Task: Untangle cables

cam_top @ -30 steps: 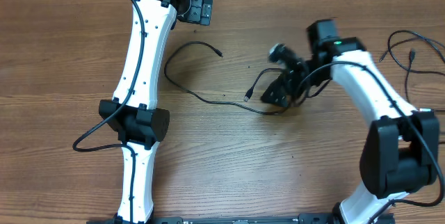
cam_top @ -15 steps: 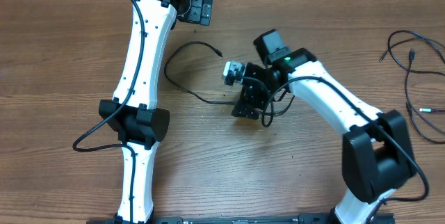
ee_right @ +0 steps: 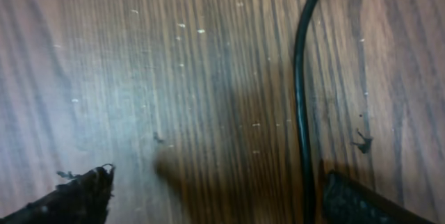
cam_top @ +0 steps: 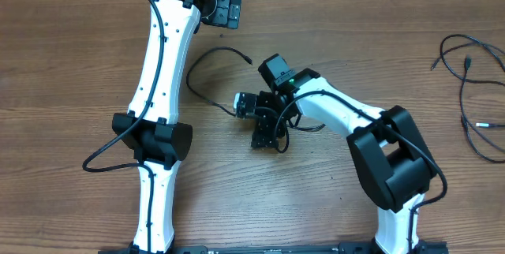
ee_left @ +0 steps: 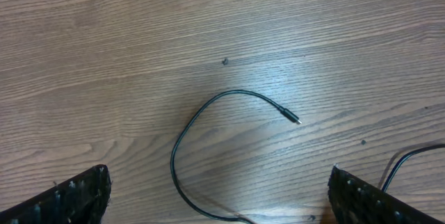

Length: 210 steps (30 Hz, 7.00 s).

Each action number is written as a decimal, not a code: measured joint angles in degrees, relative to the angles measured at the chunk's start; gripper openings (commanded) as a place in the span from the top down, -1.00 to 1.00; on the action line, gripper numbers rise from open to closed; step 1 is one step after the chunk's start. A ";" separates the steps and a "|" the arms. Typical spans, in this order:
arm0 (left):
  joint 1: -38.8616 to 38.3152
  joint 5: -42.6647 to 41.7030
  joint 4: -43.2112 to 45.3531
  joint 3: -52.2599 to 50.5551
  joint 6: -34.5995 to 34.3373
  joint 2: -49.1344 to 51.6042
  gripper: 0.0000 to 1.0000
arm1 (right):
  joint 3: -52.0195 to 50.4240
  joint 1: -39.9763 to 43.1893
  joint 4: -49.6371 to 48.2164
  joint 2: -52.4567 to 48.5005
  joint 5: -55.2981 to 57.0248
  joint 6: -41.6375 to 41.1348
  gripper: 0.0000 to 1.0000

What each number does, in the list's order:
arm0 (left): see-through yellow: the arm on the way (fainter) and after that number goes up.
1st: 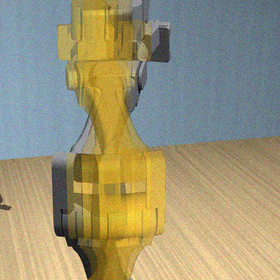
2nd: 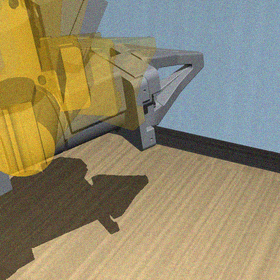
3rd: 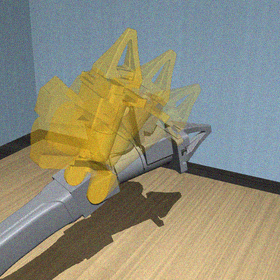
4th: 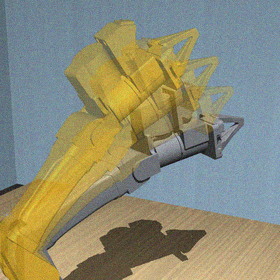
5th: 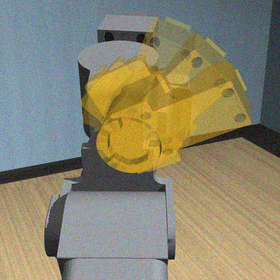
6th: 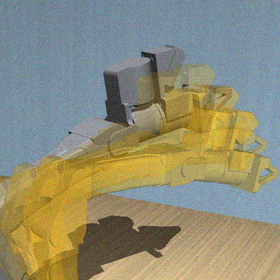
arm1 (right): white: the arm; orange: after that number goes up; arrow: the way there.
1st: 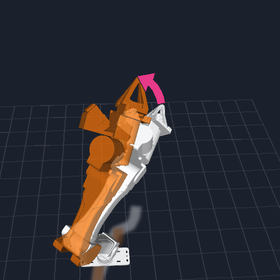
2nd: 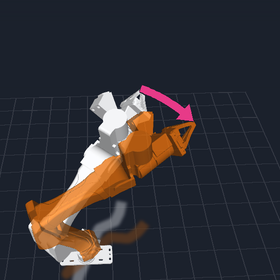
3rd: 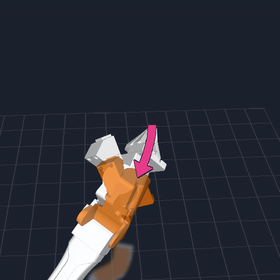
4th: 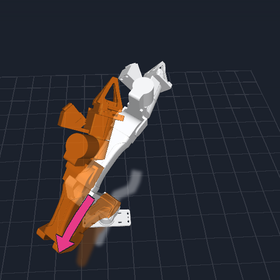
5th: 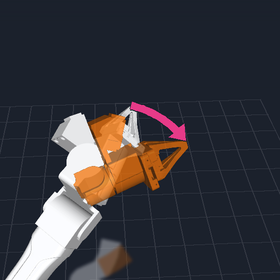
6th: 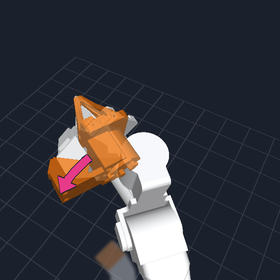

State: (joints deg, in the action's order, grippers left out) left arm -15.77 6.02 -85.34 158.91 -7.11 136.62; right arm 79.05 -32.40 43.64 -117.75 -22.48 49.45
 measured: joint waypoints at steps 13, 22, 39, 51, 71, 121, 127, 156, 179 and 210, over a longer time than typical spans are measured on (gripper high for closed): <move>0.00 0.00 0.00 0.00 0.00 0.00 -1.00 | 0.00 0.13 -3.04 -1.01 1.51 0.07 0.02; 0.00 -0.02 0.00 0.02 0.00 0.00 -0.99 | 0.00 0.11 -4.09 -1.18 1.77 -0.61 0.44; 0.00 0.00 0.02 0.02 0.00 0.00 -0.99 | 0.72 0.15 -3.17 -1.46 7.50 -5.03 0.92; 0.00 0.00 0.00 0.00 0.00 0.00 -0.99 | 10.93 10.51 1.11 7.45 15.82 -10.49 0.93; 0.00 0.00 0.02 0.02 0.00 0.00 -1.00 | 24.46 70.05 0.57 16.98 4.07 -33.27 0.30; 0.00 -0.02 0.02 0.02 0.00 0.00 -0.99 | 23.69 22.69 12.50 -13.90 1.95 -16.46 -0.61; 0.00 -0.02 0.02 0.02 0.00 0.00 -0.99 | 23.69 22.62 12.26 -13.92 2.03 -16.44 -0.53; 0.00 -0.02 0.02 0.02 0.00 0.00 -0.99 | 24.33 22.60 14.01 -13.97 8.39 -20.48 -0.63; 0.00 -0.02 0.00 0.02 0.00 0.00 -1.00 | 19.80 23.02 28.06 -11.78 22.14 -20.24 0.85; 0.00 -0.02 0.00 0.02 0.00 0.00 -0.99 | 76.87 44.22 36.74 -12.48 19.69 -37.11 0.92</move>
State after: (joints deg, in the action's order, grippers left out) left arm -15.77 6.00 -85.34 158.93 -7.11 136.62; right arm 155.92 11.81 80.38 -130.23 -2.79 12.34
